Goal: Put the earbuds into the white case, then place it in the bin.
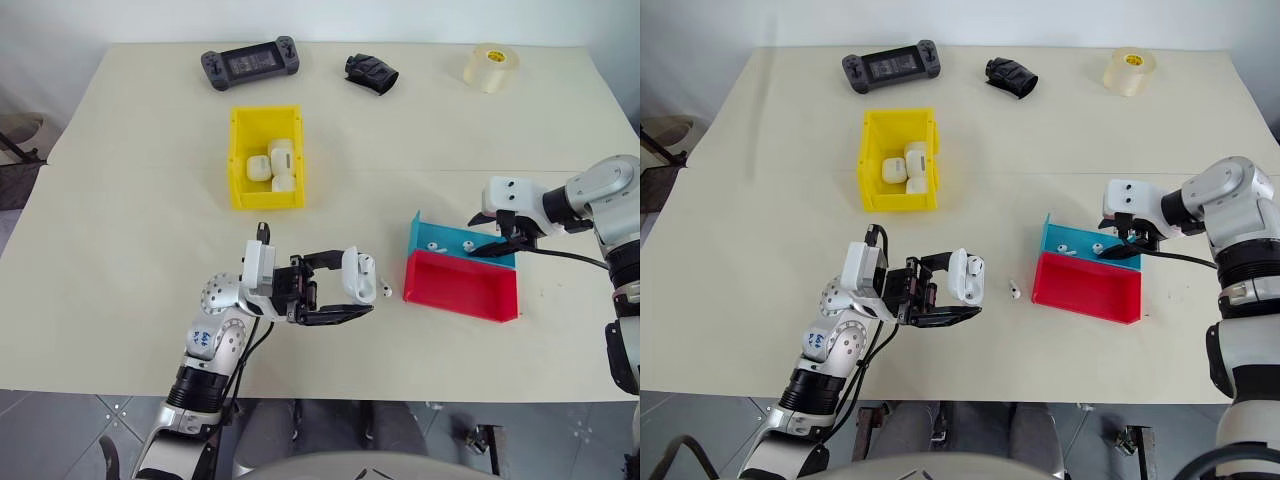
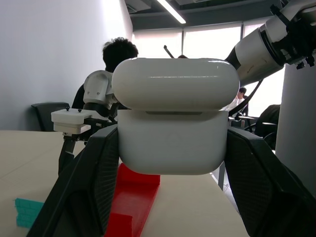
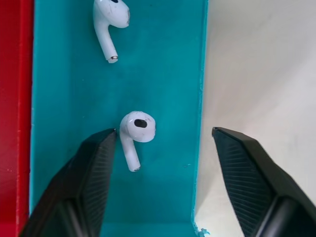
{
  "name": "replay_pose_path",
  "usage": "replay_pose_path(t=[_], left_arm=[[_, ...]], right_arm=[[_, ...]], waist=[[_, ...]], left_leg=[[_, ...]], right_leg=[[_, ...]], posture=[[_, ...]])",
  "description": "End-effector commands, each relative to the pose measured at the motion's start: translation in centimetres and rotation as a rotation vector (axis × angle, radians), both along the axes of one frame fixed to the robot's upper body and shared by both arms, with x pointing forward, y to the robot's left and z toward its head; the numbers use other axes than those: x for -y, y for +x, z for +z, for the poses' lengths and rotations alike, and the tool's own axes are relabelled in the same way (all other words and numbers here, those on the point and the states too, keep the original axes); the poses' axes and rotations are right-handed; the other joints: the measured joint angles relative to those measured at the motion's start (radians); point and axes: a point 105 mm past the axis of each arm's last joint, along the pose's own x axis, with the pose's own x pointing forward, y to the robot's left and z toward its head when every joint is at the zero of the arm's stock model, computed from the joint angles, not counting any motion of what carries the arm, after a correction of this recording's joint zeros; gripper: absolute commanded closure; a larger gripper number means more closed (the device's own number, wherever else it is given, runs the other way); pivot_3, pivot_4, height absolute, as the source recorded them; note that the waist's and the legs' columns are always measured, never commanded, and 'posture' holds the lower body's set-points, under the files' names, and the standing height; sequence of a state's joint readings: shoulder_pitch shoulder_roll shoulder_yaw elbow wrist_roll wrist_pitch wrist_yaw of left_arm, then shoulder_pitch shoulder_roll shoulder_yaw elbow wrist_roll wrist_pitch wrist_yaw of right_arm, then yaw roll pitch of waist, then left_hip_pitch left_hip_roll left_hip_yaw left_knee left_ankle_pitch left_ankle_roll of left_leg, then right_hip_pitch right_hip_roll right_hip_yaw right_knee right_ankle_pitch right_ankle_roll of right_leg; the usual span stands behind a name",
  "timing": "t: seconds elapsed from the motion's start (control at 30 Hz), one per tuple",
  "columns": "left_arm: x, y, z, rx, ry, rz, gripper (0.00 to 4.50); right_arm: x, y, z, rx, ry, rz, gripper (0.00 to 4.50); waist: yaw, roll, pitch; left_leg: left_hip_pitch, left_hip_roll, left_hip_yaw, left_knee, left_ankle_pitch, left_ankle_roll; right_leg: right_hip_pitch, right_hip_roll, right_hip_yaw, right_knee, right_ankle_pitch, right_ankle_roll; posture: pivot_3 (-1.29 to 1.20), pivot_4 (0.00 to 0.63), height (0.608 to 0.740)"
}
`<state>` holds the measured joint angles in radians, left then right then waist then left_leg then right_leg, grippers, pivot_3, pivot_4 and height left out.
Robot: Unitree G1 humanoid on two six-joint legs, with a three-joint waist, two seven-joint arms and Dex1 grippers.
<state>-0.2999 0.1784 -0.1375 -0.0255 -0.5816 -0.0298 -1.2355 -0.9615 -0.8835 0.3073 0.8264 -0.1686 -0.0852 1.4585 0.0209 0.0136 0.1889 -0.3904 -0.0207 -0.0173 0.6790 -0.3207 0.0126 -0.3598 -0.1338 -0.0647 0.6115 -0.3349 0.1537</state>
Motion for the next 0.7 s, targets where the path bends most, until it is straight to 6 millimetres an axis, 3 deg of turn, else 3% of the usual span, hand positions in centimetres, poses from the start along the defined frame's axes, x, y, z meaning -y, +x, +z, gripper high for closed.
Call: replay_pose_path(t=[0.03,0.13,0.23,0.33,0.6,0.7], left_arm=[[-0.1,-0.07,0.54,0.03,-0.01,0.002,1.71],[-0.1,-0.02,0.59,0.03,-0.012,0.003,1.71],[-0.1,0.06,0.63,0.029,-0.013,0.006,1.71],[-0.16,0.09,0.66,0.03,-0.013,0.008,1.71],[-0.24,0.14,0.73,0.029,-0.01,0.011,1.71],[-0.21,0.12,0.78,0.029,-0.011,0.011,1.71]], right_arm=[[-0.01,-0.12,-0.1,0.004,-0.003,0.007,1.27],[-0.23,-0.22,-0.25,-0.005,0.002,0.018,1.27],[-0.39,-0.24,-0.51,-0.008,0.003,0.023,1.83],[-0.47,-0.23,-0.67,-0.008,0.001,0.025,2.78],[-0.89,-0.24,-0.88,-0.013,0.01,0.036,2.78],[-0.96,-0.29,-0.91,-0.014,0.011,0.041,3.37]], waist=[[0.0,0.0,0.0],[0.0,0.0,0.0],[-0.001,0.0,0.0],[-0.002,0.0,0.0],[-0.003,0.0,0.0],[-0.004,0.0,0.0]], left_leg=[[0.0,0.0,0.0,0.0,0.0,0.0],[0.0,0.0,0.0,0.0,0.0,0.0],[0.0,0.0,0.0,0.0,0.0,0.0],[0.0,0.0,0.0,0.001,0.0,0.0],[0.001,0.0,0.0,0.002,0.0,0.0],[0.001,0.0,0.0,0.002,0.0,0.0]], right_leg=[[0.0,0.0,0.0,0.0,0.0,0.0],[0.0,0.0,0.0,0.0,0.0,0.0],[0.0,0.0,0.0,0.0,0.0,0.0],[0.001,0.0,0.0,0.0,0.0,0.0],[0.001,0.0,0.001,0.001,0.0,0.0],[0.001,0.0,0.001,0.001,0.0,0.0]], posture=[[0.0,0.15,0.74],[0.0,0.15,0.74],[0.0,0.15,0.74],[0.0,0.15,0.74],[0.0,0.15,0.74],[0.0,0.15,0.74]])
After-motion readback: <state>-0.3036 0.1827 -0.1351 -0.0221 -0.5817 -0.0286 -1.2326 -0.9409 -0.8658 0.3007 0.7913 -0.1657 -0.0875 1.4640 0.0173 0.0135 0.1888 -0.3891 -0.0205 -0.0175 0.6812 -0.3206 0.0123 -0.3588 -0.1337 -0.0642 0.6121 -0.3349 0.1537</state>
